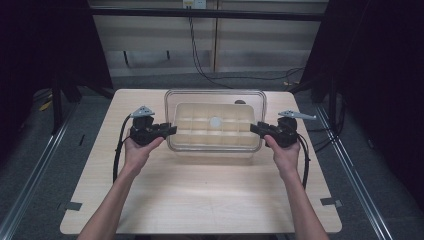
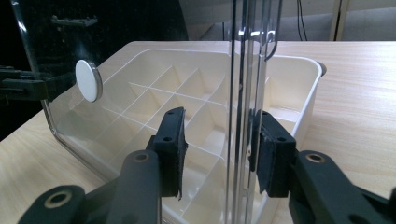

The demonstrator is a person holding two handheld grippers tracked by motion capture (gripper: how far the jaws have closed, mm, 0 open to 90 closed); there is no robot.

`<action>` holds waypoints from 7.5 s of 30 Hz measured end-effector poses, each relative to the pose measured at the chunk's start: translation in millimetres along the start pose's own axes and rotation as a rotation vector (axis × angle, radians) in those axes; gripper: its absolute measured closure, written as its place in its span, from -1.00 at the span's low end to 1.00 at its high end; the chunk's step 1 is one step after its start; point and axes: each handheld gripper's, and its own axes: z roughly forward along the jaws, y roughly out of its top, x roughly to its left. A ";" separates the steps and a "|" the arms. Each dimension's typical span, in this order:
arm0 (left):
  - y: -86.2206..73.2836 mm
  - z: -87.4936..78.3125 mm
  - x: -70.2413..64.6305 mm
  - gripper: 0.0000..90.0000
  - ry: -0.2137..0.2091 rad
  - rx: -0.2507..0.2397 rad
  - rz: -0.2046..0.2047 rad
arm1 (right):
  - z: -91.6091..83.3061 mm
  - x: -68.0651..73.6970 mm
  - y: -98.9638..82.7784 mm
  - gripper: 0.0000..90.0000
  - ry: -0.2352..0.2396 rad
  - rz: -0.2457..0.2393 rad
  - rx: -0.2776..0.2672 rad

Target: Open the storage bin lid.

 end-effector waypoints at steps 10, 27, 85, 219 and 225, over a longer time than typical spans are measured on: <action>-4.1 -6.8 -5.0 0.46 -0.005 -0.007 0.012 | -6.1 6.0 -4.9 0.33 0.000 -0.005 -0.007; -0.7 -23.5 -15.0 0.46 -0.011 -0.030 0.025 | -25.0 15.7 -1.4 0.38 0.039 -0.009 -0.019; -53.0 -74.3 -50.3 0.52 -0.066 0.116 0.081 | -65.2 54.8 -60.1 0.43 0.120 -0.023 0.169; -123.0 -51.3 -55.4 -0.04 -0.098 0.360 0.001 | -49.6 51.3 -120.5 -0.24 0.007 0.006 0.271; -116.2 -61.9 -54.0 -0.19 -0.050 0.283 -0.002 | -58.3 59.1 -116.3 -0.32 0.054 -0.043 0.209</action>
